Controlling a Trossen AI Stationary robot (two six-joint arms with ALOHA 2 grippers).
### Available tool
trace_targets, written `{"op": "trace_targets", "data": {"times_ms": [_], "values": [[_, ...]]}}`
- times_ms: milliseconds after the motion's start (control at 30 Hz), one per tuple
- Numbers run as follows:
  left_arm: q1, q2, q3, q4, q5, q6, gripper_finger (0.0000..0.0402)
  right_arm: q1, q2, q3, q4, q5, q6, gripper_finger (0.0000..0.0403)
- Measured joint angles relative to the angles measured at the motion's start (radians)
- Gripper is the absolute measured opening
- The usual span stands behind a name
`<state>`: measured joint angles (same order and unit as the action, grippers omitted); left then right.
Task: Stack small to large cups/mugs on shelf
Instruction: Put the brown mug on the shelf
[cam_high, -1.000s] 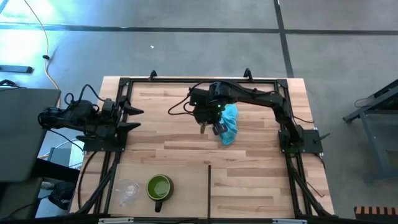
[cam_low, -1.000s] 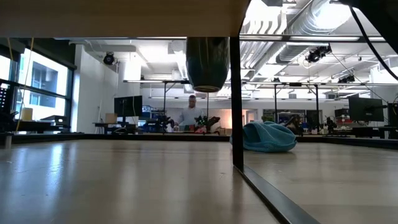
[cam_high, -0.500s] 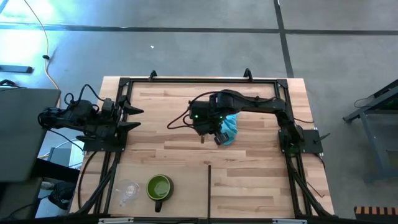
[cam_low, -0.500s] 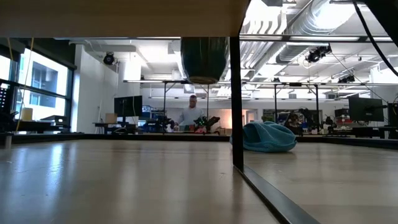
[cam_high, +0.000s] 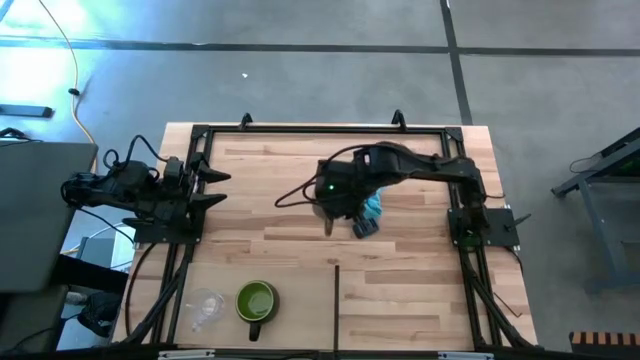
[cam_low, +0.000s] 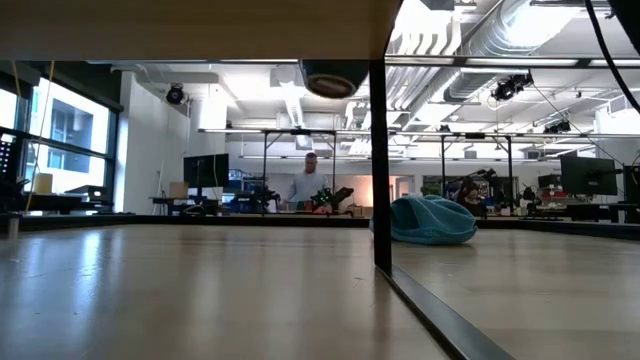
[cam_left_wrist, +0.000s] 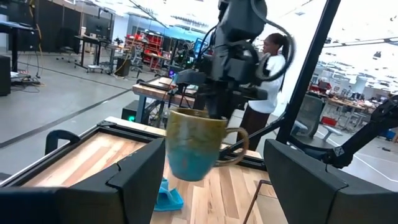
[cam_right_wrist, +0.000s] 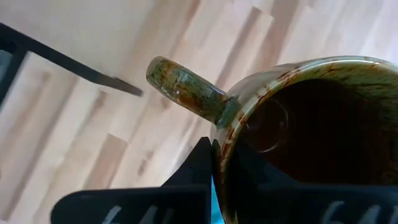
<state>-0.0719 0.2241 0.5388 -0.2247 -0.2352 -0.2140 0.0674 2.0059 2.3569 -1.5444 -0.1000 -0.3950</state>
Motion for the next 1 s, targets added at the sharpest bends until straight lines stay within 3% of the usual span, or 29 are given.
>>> {"op": "trace_targets", "data": {"times_ms": [600, 1000], "values": [[0.0, 0.0, 0.0, 0.046, -0.007, -0.001, 0.0262, 0.109, -0.04, 0.0, 0.115, -0.029, 0.035, 0.0005], [0.0, 0.0, 0.0, 0.043, -0.013, -0.003, 0.0262, 0.128, -0.04, -0.001, 0.146, -0.064, 0.155, 0.0005]]}}
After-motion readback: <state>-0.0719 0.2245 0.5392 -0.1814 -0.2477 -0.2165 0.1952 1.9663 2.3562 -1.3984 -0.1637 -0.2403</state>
